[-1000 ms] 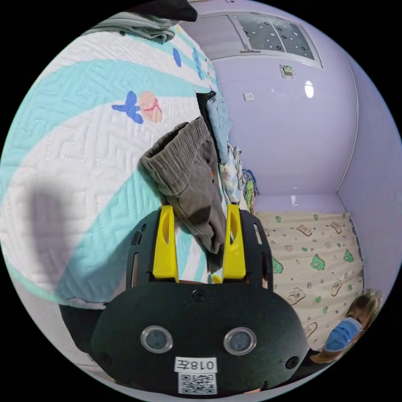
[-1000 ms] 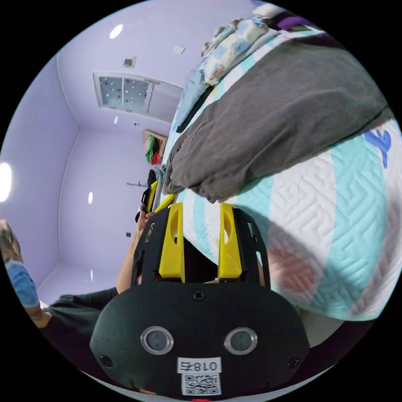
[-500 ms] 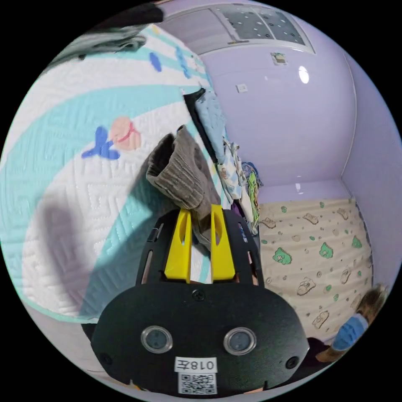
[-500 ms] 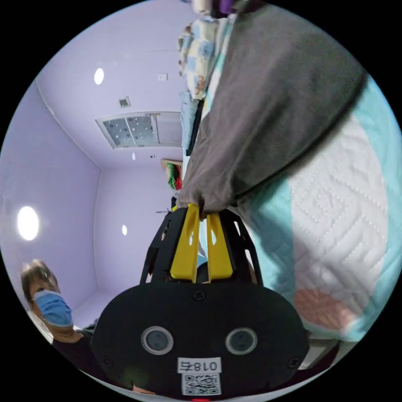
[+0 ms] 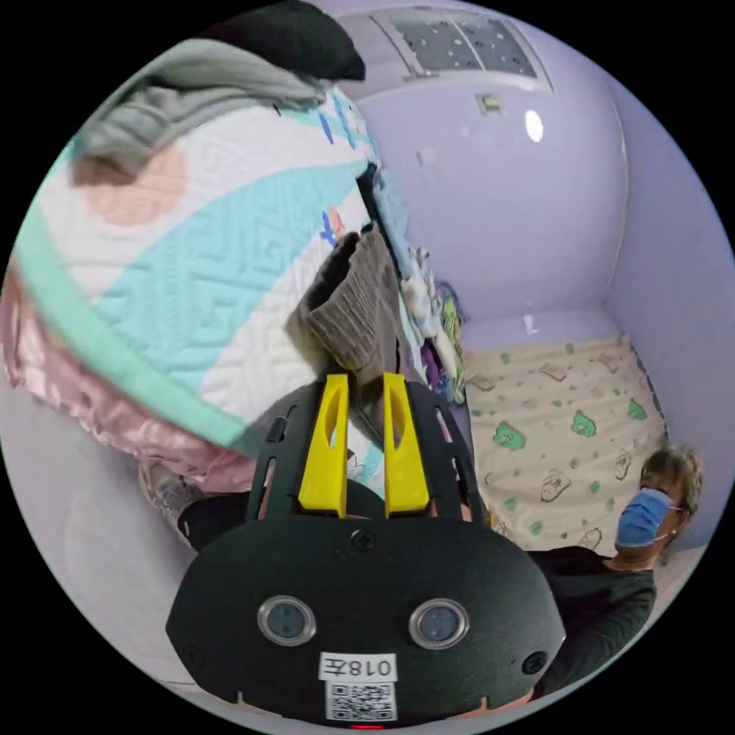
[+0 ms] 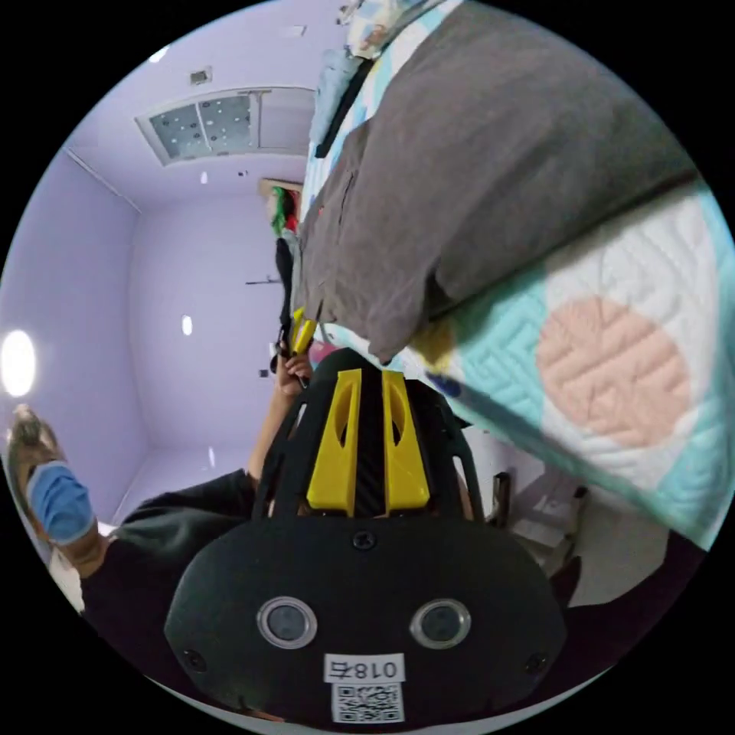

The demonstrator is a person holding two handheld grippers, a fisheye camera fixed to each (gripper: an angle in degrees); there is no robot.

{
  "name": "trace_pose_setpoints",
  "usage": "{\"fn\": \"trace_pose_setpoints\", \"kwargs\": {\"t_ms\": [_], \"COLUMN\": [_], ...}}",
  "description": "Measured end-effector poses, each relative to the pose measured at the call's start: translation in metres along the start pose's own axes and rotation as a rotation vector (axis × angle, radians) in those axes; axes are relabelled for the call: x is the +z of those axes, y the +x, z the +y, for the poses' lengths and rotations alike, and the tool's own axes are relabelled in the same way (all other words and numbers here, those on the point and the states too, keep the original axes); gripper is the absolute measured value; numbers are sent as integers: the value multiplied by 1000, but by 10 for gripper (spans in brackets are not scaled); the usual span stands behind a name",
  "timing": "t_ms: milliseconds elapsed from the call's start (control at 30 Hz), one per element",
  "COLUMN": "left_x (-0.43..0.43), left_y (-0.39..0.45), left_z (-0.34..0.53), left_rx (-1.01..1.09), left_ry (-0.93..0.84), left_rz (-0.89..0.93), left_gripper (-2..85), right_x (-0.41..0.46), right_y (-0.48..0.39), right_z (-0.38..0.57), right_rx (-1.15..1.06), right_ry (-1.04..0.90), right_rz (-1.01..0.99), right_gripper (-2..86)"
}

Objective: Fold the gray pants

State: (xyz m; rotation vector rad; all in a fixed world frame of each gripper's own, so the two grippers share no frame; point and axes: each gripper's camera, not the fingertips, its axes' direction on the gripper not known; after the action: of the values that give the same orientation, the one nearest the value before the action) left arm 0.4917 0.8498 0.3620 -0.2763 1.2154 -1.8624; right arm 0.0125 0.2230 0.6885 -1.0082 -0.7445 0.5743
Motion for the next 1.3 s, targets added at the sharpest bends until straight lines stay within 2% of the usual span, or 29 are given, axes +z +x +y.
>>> {"fn": "trace_pose_setpoints", "kwargs": {"t_ms": [133, 200, 267, 400, 500, 633, 833, 1033, 1167, 1300], "left_x": [-42, -35, 2, 89, 168, 262, 339, 339, 339, 340], "left_y": [56, 100, 157, 226, 267, 293, 306, 296, 307, 316], "left_z": [38, 48, 58, 72, 86, 112, 145, 129, 131, 134], "left_rx": [115, 228, 359, 492, 554, 546, 537, 356, 348, 343], "left_ry": [126, 98, 2, -172, -268, -327, -403, -393, -377, -370], "left_rz": [0, -13, -31, 20, 2, -22, -266, -178, -182, -174], "left_gripper": [76, 77, 78, 82, 86, 88, 84, 64, 64, 65], "right_x": [-62, -129, -180, -288, -346, -406, -469, -496, -514, -533], "right_y": [-21, -19, -12, 1, 8, 31, 78, 81, 68, 76], "right_z": [30, 53, 71, 102, 93, 53, -20, -43, -36, -36], "right_rx": [-124, -110, -78, -17, -10, 43, 199, 223, 271, 228], "right_ry": [118, 332, 498, 837, 947, 979, 947, 924, 905, 894], "right_rz": [53, 110, 170, 290, 365, 360, 368, 375, 473, 324], "right_gripper": [71, 76, 79, 80, 82, 87, 94, 82, 85, 93]}}
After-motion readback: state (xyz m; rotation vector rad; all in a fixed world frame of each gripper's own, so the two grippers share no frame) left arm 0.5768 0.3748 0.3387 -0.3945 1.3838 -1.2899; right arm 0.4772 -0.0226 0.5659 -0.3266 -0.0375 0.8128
